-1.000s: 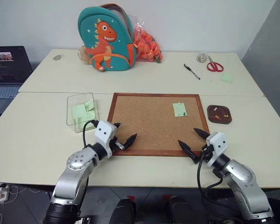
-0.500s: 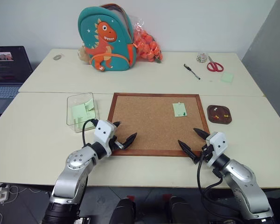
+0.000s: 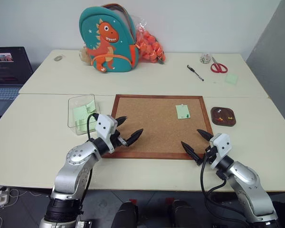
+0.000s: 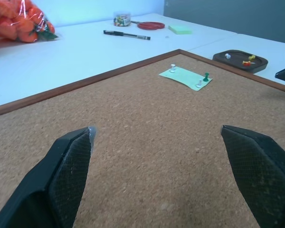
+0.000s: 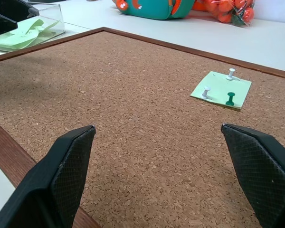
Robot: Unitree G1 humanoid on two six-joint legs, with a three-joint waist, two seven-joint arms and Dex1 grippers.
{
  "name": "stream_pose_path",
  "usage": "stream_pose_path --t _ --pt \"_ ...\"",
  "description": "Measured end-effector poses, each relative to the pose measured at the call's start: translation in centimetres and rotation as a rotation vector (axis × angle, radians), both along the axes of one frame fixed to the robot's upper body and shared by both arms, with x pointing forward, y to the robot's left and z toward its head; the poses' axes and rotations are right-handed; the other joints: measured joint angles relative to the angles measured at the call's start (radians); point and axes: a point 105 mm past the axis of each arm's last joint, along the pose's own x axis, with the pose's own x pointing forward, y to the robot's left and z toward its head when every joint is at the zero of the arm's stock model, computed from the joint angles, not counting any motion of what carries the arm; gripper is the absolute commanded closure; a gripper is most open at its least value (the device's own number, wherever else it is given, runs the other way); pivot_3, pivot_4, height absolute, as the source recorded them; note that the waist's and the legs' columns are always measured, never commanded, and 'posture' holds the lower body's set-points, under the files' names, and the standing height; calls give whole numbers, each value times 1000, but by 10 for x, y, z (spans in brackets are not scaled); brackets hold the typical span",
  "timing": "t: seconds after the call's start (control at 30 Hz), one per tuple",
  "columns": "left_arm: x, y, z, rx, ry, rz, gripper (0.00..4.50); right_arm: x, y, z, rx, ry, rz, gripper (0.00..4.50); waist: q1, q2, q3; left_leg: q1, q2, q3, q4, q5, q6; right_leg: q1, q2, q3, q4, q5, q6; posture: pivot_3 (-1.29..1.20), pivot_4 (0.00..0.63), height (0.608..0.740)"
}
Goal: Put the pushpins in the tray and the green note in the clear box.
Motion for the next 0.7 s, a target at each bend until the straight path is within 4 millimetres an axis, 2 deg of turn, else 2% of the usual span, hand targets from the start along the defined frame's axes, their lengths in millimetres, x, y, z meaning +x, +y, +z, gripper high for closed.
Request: stream_pose_path --t 0.2,0.33,0.5,0.7 --pt "5 -8 -2 44 12 -53 43 6 2 6 27 1 -26 0 0 0 0 0 0 0 0 0 0 0 0 0 0 0 0 0 150 740" --pt "10 -17 5 42 8 -86 43 12 6 16 29 9 -14 0 0 0 0 0 0 0 0 0 0 0 0 0 0 0 0 0 150 740" --pt "16 -18 1 68 29 -99 793 19 2 23 18 18 -31 0 0 0 0 0 -1 0 0 0 0 0 0 0 0 0 0 0 150 740" --pt "21 -25 -19 149 74 -128 1909 28 -6 39 -9 -32 -61 0 0 0 0 -1 -1 0 0 0 0 -1 0 0 0 0 0 0 150 740"
